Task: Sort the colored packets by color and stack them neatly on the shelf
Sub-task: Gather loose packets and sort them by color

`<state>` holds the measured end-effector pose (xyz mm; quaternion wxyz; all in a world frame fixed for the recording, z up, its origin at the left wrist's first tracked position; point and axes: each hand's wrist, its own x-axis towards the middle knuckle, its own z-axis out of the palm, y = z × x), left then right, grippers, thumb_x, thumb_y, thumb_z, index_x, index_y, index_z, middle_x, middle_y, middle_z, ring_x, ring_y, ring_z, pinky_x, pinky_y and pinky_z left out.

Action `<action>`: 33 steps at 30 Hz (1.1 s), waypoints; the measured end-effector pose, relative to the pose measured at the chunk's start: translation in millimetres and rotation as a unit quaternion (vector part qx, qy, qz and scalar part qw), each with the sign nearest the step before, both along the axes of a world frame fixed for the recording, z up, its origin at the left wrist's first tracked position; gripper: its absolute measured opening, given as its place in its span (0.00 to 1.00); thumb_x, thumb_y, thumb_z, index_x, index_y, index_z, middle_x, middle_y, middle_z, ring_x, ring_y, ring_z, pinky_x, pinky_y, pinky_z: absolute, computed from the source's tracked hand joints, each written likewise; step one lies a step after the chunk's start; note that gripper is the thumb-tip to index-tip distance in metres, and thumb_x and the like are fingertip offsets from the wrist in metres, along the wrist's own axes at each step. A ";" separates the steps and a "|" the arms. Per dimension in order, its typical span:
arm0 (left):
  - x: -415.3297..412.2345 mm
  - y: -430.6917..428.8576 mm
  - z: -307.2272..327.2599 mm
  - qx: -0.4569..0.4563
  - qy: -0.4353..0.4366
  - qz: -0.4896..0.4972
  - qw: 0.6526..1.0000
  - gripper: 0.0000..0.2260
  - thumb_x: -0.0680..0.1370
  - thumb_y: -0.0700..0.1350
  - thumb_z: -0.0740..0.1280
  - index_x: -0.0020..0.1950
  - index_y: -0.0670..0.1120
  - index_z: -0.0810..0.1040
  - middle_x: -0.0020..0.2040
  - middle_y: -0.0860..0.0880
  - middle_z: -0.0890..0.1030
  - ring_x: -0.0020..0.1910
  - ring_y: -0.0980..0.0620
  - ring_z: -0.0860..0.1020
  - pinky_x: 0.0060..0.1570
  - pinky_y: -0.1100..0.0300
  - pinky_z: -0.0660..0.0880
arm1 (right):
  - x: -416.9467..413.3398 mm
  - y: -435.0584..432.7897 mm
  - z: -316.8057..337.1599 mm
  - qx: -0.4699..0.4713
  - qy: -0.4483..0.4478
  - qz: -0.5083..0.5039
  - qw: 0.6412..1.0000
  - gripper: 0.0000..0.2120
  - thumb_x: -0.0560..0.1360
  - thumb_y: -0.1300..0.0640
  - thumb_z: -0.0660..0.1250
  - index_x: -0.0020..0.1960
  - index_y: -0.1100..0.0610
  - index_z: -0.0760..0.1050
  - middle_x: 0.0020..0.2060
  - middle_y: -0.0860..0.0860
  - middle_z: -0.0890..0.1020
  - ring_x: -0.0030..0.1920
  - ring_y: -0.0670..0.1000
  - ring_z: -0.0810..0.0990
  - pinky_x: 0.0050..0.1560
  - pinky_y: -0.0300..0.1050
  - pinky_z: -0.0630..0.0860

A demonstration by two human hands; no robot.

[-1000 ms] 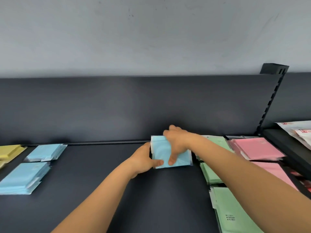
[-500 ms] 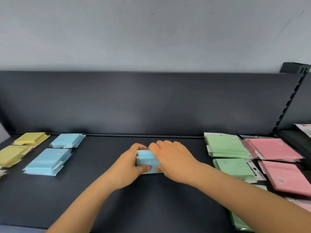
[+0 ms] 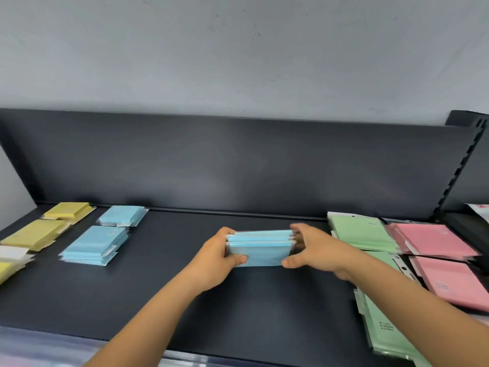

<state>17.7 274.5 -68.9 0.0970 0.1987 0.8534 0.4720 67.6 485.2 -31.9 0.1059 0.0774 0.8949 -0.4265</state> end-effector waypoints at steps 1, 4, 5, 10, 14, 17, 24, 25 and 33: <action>0.9 0.1 -0.3 0.003 -0.002 0.003 1.000 0.11 0.75 0.41 0.68 0.52 0.52 0.69 0.48 0.54 0.77 0.46 0.57 0.76 0.45 0.67 0.71 | 2.2 -3.5 -7.8 -0.048 -0.003 -0.021 0.999 0.33 0.69 0.63 0.73 0.70 0.55 0.63 0.62 0.49 0.75 0.62 0.49 0.74 0.66 0.44 0.69; 2.8 -2.4 -0.8 0.011 -0.012 0.015 1.000 0.13 0.76 0.41 0.67 0.56 0.52 0.67 0.52 0.53 0.77 0.52 0.57 0.75 0.47 0.68 0.70 | 6.5 -23.5 -23.5 -0.091 0.029 -0.071 0.993 0.19 0.75 0.62 0.65 0.65 0.53 0.67 0.60 0.50 0.76 0.59 0.49 0.74 0.62 0.42 0.69; 3.7 -5.6 -0.3 0.020 -0.018 0.022 0.999 0.15 0.76 0.41 0.67 0.58 0.52 0.67 0.54 0.53 0.76 0.54 0.57 0.75 0.49 0.68 0.70 | 7.9 -32.4 -24.0 -0.093 0.035 -0.079 0.992 0.18 0.77 0.61 0.63 0.65 0.53 0.67 0.59 0.49 0.75 0.59 0.49 0.73 0.60 0.41 0.68; 13.7 -38.9 6.8 0.023 -0.008 0.075 0.997 0.20 0.77 0.41 0.65 0.67 0.47 0.63 0.58 0.52 0.73 0.56 0.54 0.73 0.54 0.63 0.69 | 14.9 -83.6 -23.7 -0.103 0.062 -0.075 0.990 0.19 0.79 0.61 0.59 0.69 0.51 0.65 0.59 0.47 0.75 0.59 0.47 0.73 0.58 0.39 0.68; 32.5 -89.2 16.6 0.043 0.084 0.097 0.991 0.17 0.77 0.40 0.64 0.63 0.54 0.65 0.56 0.55 0.74 0.56 0.55 0.72 0.54 0.64 0.67 | 26.5 -142.3 -19.4 -0.108 0.141 -0.085 0.980 0.18 0.80 0.61 0.57 0.67 0.48 0.63 0.56 0.44 0.75 0.54 0.43 0.73 0.51 0.32 0.68; 44.9 -140.6 15.8 0.054 0.148 0.125 0.980 0.18 0.77 0.40 0.65 0.60 0.57 0.64 0.55 0.58 0.74 0.55 0.59 0.72 0.54 0.68 0.67 | 32.7 -194.5 -19.7 -0.129 0.167 -0.077 0.975 0.16 0.80 0.62 0.57 0.59 0.43 0.63 0.49 0.38 0.74 0.49 0.38 0.73 0.42 0.26 0.70; 41.8 -239.3 -11.6 0.015 0.116 0.144 0.983 0.22 0.77 0.41 0.65 0.69 0.50 0.63 0.60 0.52 0.75 0.58 0.54 0.74 0.57 0.61 0.71 | 24.2 -290.9 -44.4 -0.148 0.131 -0.061 0.978 0.17 0.80 0.62 0.57 0.66 0.47 0.64 0.50 0.38 0.75 0.51 0.37 0.73 0.45 0.28 0.69; 38.7 -250.8 -12.8 0.014 0.116 0.138 0.983 0.23 0.77 0.41 0.65 0.69 0.50 0.63 0.60 0.52 0.76 0.59 0.54 0.74 0.58 0.60 0.72 | 21.2 -301.7 -45.1 -0.148 0.129 -0.060 0.979 0.18 0.80 0.62 0.57 0.67 0.48 0.63 0.50 0.38 0.75 0.50 0.37 0.73 0.45 0.28 0.69; 14.9 -300.1 -12.5 -0.005 0.010 0.144 0.990 0.30 0.80 0.50 0.60 0.76 0.46 0.49 0.66 0.48 0.72 0.60 0.49 0.74 0.55 0.62 0.68 | 2.5 -348.6 -40.0 -0.139 0.094 -0.108 0.980 0.15 0.80 0.55 0.59 0.66 0.54 0.66 0.54 0.46 0.76 0.51 0.46 0.76 0.47 0.37 0.72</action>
